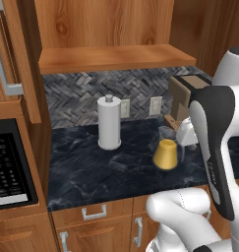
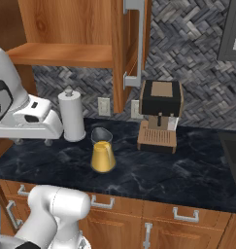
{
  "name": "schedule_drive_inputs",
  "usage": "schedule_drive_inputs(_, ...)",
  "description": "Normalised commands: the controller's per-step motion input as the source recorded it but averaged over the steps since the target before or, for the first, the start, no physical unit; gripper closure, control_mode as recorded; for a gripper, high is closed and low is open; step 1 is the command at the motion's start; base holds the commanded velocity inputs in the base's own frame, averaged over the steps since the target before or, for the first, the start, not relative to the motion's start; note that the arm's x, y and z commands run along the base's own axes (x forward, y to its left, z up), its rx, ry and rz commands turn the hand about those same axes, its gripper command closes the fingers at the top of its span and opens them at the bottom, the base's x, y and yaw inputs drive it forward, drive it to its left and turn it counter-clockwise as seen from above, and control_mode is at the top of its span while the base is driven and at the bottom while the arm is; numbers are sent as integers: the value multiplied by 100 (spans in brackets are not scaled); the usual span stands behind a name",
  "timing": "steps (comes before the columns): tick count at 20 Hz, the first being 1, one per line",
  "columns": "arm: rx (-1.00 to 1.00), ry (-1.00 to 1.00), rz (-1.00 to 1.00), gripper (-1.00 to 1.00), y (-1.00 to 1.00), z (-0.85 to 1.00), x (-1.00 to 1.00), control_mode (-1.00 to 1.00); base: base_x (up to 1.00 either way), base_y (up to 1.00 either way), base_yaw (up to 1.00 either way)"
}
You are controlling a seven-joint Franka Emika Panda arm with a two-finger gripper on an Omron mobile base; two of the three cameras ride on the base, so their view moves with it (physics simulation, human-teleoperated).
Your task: There is a tray on the dining counter. Grab the cup, mug, and pitcher and place them on the tray. The pitcher may be placed next to the tray if it cannot fit the tray.
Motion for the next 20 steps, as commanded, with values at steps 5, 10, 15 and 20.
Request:
schedule_drive_inputs(5,0,0,2,-100,-3,-31,6,-100,0,-1,0)
schedule_drive_inputs(10,0,0,8,-100,-24,-53,27,-100,0,0,0)
schedule_drive_inputs(15,0,3,14,-100,-29,-7,35,-100,0,0,0)
schedule_drive_inputs(20,0,2,9,-100,-33,-4,48,-100,0,0,0)
